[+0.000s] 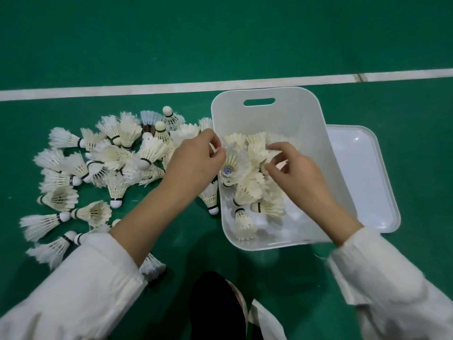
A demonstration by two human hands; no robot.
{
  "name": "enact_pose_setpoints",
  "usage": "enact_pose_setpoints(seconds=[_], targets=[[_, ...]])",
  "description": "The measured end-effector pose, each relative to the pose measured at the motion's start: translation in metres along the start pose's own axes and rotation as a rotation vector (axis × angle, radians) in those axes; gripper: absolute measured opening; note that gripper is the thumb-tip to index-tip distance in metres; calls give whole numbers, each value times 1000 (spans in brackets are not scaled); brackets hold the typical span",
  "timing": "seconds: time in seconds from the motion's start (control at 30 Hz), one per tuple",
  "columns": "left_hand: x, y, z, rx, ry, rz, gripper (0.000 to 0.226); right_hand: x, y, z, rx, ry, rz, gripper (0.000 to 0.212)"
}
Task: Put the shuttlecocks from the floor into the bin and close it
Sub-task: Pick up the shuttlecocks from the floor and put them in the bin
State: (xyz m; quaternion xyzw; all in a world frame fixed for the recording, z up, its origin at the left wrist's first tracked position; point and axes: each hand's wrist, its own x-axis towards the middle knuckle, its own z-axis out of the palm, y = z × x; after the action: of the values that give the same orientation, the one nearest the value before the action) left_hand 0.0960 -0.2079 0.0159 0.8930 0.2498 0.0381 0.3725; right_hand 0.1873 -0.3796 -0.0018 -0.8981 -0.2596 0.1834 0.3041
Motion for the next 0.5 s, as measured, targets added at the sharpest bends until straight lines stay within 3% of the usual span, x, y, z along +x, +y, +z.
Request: enact_pose_setpoints(seconds=[0.1, 0.23, 0.33, 0.5], targets=[[-1, 8, 4, -2, -9, 23, 12, -21, -22, -16, 61, -164, -153, 50], [-3, 14, 11, -2, -58, 42, 13, -20, -21, -4, -142, -162, -208, 20], [-5, 11, 9, 63, -127, 54, 19, -19, -12, -11, -191, -127, -169, 14], [-6, -2, -7, 248, -232, 103, 23, -26, 24, -17, -419, -420, 17, 15]])
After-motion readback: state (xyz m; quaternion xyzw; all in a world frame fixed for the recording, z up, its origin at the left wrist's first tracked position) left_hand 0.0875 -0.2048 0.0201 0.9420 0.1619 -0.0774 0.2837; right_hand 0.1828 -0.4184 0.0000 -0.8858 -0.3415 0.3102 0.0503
